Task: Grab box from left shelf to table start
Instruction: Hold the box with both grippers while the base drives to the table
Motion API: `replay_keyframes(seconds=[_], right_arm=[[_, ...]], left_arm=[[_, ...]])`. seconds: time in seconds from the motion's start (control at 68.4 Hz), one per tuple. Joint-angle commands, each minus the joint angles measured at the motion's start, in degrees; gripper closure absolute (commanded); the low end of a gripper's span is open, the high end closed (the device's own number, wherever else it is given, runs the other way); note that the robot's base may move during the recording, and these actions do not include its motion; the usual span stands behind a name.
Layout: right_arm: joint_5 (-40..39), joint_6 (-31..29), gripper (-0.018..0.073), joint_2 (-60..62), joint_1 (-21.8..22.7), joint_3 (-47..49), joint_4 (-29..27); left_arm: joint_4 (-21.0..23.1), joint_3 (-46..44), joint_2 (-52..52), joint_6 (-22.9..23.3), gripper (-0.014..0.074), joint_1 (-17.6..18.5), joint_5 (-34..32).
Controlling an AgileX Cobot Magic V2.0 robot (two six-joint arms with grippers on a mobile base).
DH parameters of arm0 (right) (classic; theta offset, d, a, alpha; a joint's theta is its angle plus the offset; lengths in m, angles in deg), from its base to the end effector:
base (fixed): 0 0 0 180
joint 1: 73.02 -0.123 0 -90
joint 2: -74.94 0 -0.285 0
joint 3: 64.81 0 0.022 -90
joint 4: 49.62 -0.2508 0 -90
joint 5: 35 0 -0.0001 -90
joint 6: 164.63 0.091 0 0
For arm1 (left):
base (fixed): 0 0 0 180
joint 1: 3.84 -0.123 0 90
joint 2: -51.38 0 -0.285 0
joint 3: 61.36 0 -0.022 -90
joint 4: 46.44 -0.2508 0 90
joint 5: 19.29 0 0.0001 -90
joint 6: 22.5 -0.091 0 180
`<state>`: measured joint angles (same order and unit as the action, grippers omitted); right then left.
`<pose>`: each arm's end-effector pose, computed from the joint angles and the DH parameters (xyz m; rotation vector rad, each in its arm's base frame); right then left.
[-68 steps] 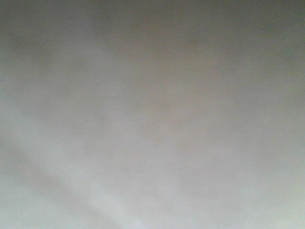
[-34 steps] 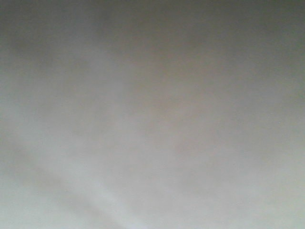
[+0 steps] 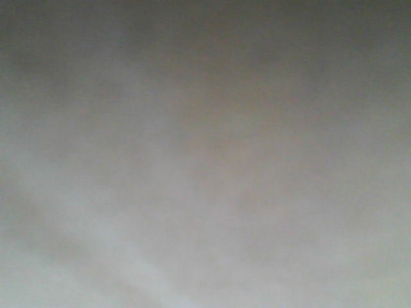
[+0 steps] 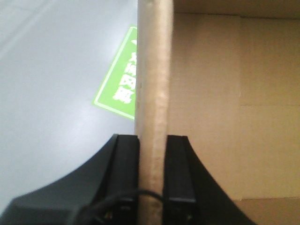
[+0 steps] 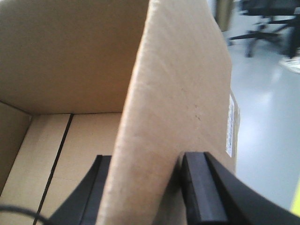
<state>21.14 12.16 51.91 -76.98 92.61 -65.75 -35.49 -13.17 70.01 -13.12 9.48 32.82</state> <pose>-0.0129 0.0202 0.4092 -0.1398 1.7581 0.3301 0.0269 -0.0204 0.2901 0.0422 2.0941 -0.4697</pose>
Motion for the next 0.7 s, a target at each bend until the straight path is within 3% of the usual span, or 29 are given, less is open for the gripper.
replay_keyframes(seconds=[0.0, 0.687], right_arm=[[-5.8, 0.2, 0.0501, -0.1, 0.1, 1.6, -1.2], [-5.8, 0.2, 0.0501, -0.1, 0.1, 1.6, -1.2]], left_arm=[[-2.6, -0.6, 0.9, 0.2, 0.0696, 0.2, 3.8], [-2.6, -0.6, 0.9, 0.2, 0.0696, 0.2, 3.8]])
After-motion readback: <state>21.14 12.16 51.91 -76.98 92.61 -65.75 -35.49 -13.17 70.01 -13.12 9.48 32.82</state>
